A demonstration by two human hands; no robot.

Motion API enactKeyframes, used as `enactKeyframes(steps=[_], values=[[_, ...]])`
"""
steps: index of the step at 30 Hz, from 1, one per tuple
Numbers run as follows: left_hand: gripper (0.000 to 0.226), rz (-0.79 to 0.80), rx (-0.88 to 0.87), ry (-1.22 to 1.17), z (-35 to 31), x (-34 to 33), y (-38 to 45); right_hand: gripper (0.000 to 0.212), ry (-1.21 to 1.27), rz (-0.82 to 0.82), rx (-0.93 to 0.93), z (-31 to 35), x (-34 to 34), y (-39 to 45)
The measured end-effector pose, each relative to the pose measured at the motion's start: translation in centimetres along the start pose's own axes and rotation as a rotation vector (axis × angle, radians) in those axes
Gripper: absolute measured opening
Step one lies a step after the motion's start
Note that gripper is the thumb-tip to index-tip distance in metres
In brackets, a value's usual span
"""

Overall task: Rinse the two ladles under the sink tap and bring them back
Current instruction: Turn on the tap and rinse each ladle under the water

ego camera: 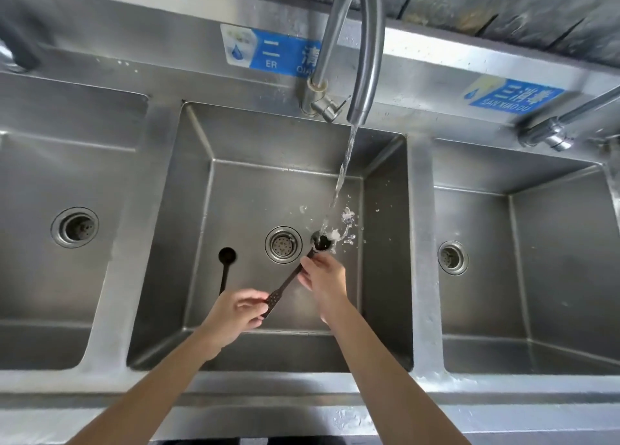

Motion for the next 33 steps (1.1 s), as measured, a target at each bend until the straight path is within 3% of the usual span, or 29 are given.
enactKeyframes(steps=[5, 8, 17, 23, 27, 33], values=[[0.031, -0.003, -0.034, -0.089, -1.5, 0.3, -1.0, 0.048, 0.117, 0.064, -0.056, 2.3, 0.7, -0.2], [0.036, 0.003, -0.051, -0.102, -2.5, 0.7, -1.4, 0.026, 0.068, 0.077, -0.030, 4.4, 1.4, -0.1], [0.026, -0.127, -0.118, -0.110, -4.2, 3.1, -1.9, 0.034, -0.236, 0.125, 0.111, 9.3, 1.0, -0.3], [0.020, -0.223, -0.134, -0.325, -5.2, 3.5, -1.4, 0.020, -0.384, 0.031, 0.238, 10.5, 1.3, -0.7], [0.017, -0.269, -0.127, -0.451, -5.3, 3.4, -0.7, 0.036, -0.474, 0.018, 0.195, 10.3, 1.3, -1.0], [0.015, -0.325, -0.145, -0.519, -5.3, 3.9, -0.7, 0.031, -0.457, -0.035, 0.206, 11.1, 1.3, -2.0]])
Point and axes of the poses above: each hand's wrist, its own y-axis towards the middle knuckle, its own x-axis out of the back of the hand, z = x × y, the point moved 4 cm from there along y, towards the middle knuckle, and after that the axes turned 2 degrees about -y, right-handed, at the moved point
